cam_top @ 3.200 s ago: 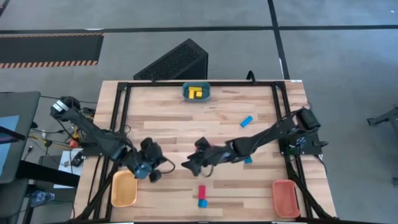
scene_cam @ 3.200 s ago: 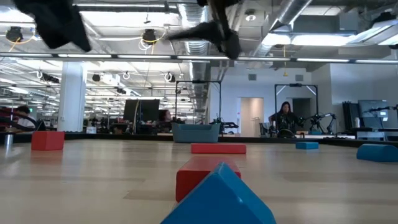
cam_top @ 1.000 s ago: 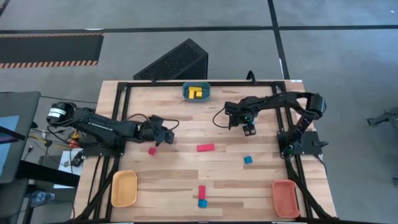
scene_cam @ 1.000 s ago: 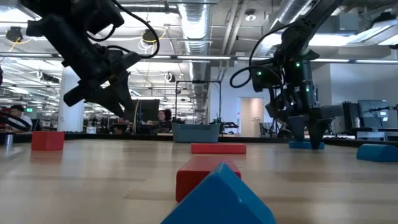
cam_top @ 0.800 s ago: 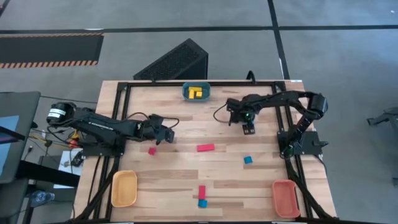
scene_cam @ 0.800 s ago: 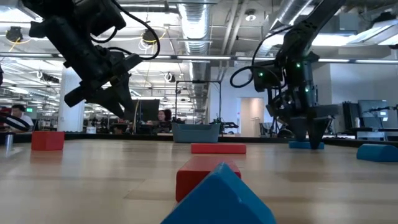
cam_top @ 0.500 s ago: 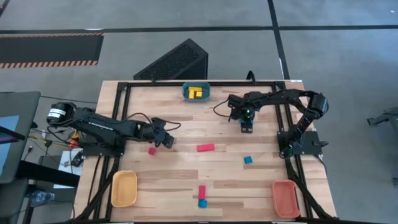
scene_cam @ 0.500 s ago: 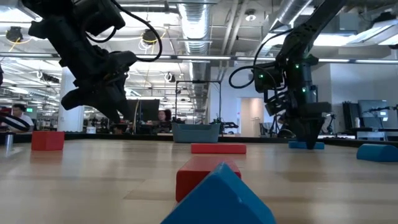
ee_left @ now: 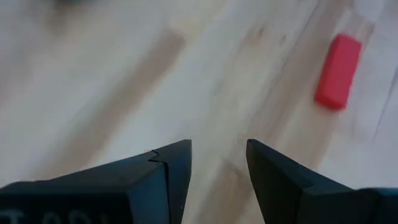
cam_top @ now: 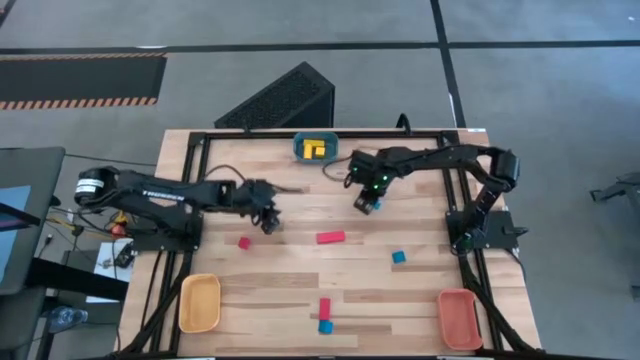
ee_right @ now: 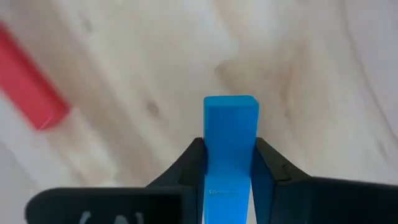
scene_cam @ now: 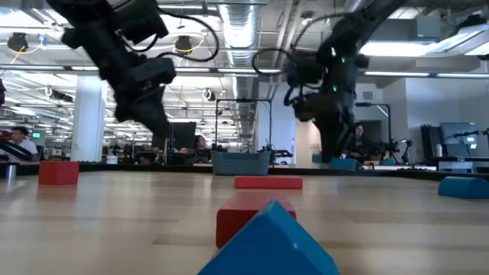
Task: Sort & place blocks by color
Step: Put the top right blue block into the yellow bin
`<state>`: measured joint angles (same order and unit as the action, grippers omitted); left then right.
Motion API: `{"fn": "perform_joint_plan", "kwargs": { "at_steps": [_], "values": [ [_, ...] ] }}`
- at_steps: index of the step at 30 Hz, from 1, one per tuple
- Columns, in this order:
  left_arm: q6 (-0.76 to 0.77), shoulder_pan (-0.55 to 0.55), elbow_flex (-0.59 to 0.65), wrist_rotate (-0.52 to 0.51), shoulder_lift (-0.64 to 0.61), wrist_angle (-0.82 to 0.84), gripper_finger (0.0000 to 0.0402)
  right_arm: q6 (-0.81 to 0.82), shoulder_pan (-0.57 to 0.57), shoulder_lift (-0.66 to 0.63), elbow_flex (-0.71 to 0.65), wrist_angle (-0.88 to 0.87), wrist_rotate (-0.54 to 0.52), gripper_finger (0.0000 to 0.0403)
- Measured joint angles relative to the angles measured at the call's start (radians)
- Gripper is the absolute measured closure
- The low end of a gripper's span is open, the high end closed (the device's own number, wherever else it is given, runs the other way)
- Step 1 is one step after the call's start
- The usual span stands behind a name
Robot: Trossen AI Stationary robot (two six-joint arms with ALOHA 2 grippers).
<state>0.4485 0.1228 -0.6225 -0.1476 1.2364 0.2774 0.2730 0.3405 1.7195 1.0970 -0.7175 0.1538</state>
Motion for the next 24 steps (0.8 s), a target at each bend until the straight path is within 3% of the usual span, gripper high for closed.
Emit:
{"fn": "perform_joint_plan", "kwargs": {
  "at_steps": [6,14,17,20,24],
  "values": [
    [-0.215,0.126,-0.086,0.128,0.000,-0.003,0.0262,0.043,-0.161,-0.002,0.205,-0.013,-0.058,0.0306],
    [-0.339,0.183,-0.192,0.275,0.000,-0.005,0.0262,0.016,-0.252,-0.004,0.445,-0.126,-0.281,0.0306],
    [-0.358,0.183,-0.232,0.271,0.000,-0.005,0.0262,0.007,-0.242,-0.006,0.454,-0.205,-0.360,0.0306],
    [-0.347,0.183,-0.265,0.264,0.000,0.003,0.0262,-0.001,-0.220,-0.024,0.413,-0.234,-0.369,0.0306],
    [-0.335,0.183,-0.335,0.202,0.000,0.167,0.0262,-0.012,-0.206,-0.075,0.285,-0.213,-0.407,0.0306]
  ]
}}
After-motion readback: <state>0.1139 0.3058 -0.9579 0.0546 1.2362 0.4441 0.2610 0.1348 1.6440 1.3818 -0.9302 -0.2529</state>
